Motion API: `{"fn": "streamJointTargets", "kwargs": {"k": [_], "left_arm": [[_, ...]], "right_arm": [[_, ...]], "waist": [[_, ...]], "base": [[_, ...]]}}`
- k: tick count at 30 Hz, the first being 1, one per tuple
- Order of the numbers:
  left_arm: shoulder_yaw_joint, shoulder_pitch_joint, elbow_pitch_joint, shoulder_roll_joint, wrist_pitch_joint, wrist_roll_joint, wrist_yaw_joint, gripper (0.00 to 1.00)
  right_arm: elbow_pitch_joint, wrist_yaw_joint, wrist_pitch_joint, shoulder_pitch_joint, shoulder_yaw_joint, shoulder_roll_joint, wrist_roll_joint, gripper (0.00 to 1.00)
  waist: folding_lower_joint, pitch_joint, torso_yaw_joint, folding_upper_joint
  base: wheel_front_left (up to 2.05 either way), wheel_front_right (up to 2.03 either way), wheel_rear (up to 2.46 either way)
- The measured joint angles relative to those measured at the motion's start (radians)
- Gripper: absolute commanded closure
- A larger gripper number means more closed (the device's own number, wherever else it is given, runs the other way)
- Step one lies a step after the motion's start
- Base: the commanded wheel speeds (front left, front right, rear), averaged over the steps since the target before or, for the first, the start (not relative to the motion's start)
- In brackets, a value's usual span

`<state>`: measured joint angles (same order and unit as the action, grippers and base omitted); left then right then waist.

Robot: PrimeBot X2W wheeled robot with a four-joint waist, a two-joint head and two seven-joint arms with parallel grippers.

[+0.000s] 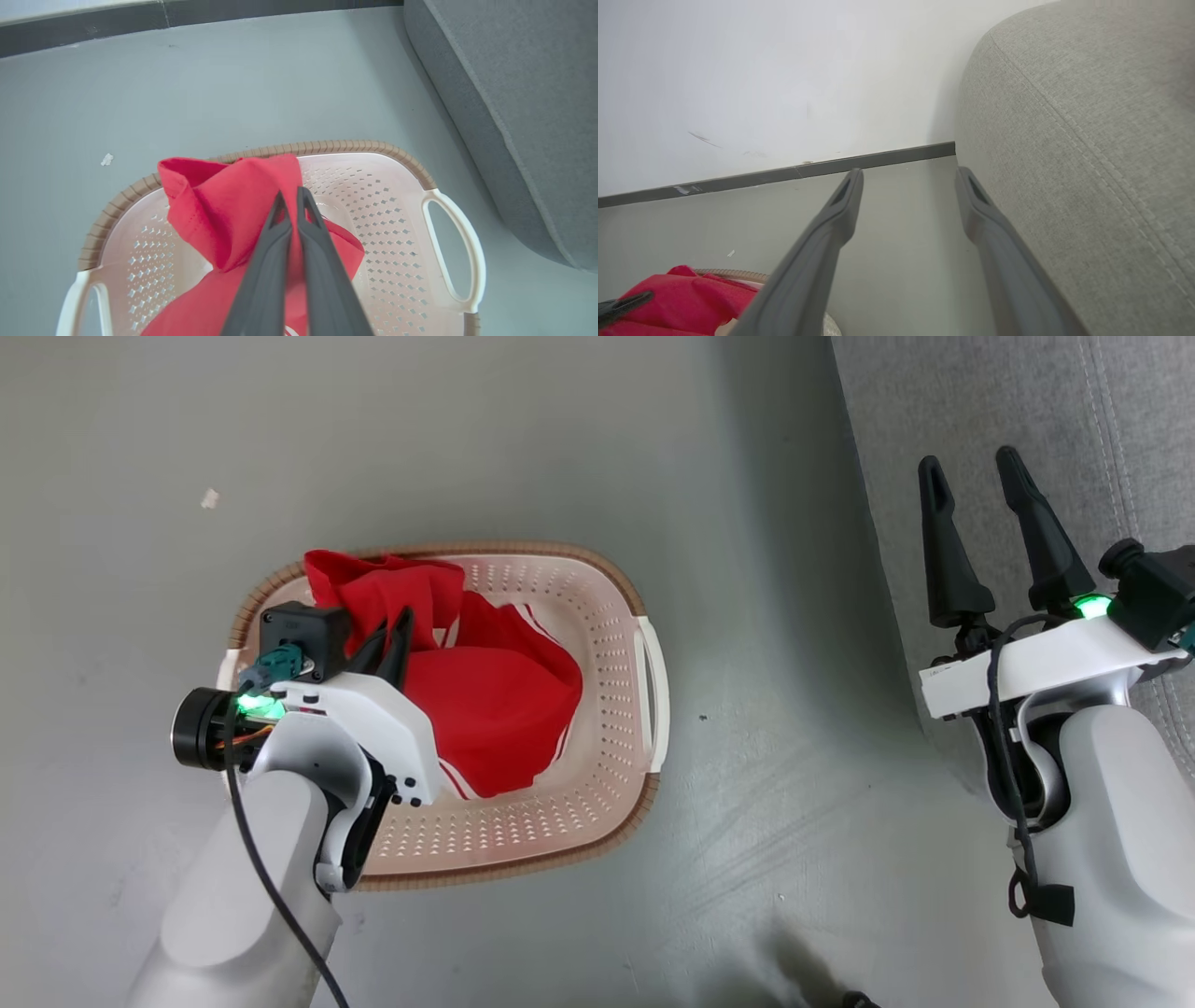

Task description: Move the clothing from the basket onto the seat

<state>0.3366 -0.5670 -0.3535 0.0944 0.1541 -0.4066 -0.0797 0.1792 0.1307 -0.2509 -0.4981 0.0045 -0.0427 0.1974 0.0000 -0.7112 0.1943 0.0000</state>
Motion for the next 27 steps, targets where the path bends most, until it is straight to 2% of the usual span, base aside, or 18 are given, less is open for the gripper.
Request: {"fn": "streamJointTargets", "kwargs": {"k": [15,27], "left_arm": [[-0.054,0.103,0.072,-0.027,-0.130,-0.103,0.031,1.00],[-0.051,0.163,0.111,-0.031,-0.160,-0.122,0.056,1.00]], "right_arm": [[0.040,0.000,0.000,0.032,-0.032,-0.001,-0.085,0.00],[0.057,0.000,0.000,0.102,-0.037,-0.002,-0.114,0.00]], "waist": [[0.0000,0.159,-0.079,0.0000],[0.0000,0.288,-0.135,0.0000]], "base": [[0.00,0.00,0.00],[0.00,0.00,0.00]]}}
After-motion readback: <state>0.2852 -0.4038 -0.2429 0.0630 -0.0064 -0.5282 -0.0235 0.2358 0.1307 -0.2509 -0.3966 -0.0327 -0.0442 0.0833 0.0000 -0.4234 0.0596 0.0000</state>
